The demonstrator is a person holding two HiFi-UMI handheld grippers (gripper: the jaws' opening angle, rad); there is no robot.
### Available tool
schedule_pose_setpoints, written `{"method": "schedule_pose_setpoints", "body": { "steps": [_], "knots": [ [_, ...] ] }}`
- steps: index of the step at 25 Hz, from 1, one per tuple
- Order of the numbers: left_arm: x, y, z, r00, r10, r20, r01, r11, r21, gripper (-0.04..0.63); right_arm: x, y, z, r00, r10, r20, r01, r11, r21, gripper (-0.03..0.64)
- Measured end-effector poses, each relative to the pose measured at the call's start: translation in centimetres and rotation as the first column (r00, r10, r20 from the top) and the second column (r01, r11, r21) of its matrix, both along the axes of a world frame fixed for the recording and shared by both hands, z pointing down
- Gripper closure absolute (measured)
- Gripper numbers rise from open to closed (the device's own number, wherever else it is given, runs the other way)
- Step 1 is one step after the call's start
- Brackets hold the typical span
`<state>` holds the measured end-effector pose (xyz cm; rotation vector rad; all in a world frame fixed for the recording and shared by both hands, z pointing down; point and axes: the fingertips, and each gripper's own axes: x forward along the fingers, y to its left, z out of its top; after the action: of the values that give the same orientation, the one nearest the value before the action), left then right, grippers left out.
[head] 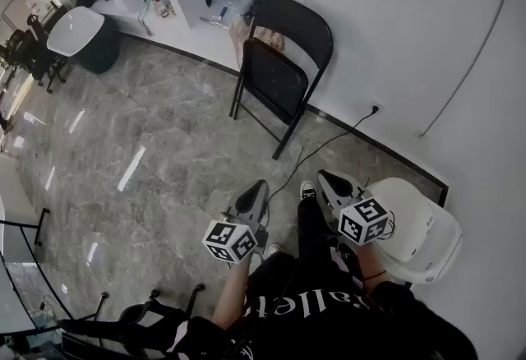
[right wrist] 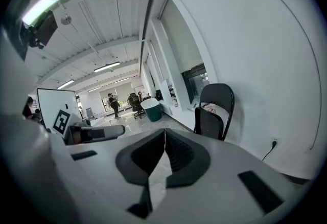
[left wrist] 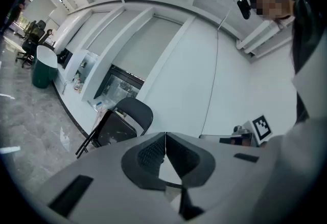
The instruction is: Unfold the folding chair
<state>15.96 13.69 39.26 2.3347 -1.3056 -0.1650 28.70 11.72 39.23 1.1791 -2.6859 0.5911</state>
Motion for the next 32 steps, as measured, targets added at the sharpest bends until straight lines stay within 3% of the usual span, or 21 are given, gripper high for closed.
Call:
{"method": "schedule_pose_setpoints", "body": {
  "steps": [5,10,16,18,19,25,29,32],
  "knots": [
    [1.9,-8.8,0.4,1.0,-0.026,0.012,0.027,1.0,-0.014,0.591,3.6,-10.5,0.6,1.0,0.016,-0.018,-0.016,1.0,-0.009,0.601],
    [4.8,-20.4,-0.4,0.995,-0.103,0.017,0.104,0.994,-0.02,0.591,7.9,-23.5,0.3,0.999,-0.046,-0.008,0.045,0.999,-0.03,0.601],
    [7.0,-26.4,0.2,0.99,-0.129,0.062,0.133,0.989,-0.068,0.591,10.9,-33.5,1.2,0.995,-0.094,0.039,0.097,0.992,-0.081,0.591],
    [7.2,-27.6,0.8,0.988,-0.128,0.082,0.136,0.986,-0.094,0.591,11.0,-36.0,1.4,0.989,-0.135,0.067,0.142,0.983,-0.114,0.463],
    [7.1,-28.3,1.1,0.988,-0.128,0.091,0.137,0.985,-0.106,0.591,11.0,-37.2,1.4,0.985,-0.154,0.078,0.163,0.978,-0.128,0.444],
    [6.1,-33.4,2.6,0.991,-0.109,0.08,0.12,0.982,-0.146,0.591,10.7,-44.8,1.3,0.974,-0.223,-0.029,0.218,0.969,-0.114,0.413],
    [5.0,-38.3,3.9,0.996,-0.071,0.054,0.08,0.981,-0.179,0.589,10.6,-51.7,0.9,0.982,-0.179,-0.06,0.171,0.979,-0.113,0.364],
    [4.1,-41.8,5.5,1.0,-0.012,0.015,0.015,0.974,-0.227,0.56,10.2,-57.2,1.4,0.978,-0.157,-0.138,0.14,0.982,-0.125,0.339]
  ]
}}
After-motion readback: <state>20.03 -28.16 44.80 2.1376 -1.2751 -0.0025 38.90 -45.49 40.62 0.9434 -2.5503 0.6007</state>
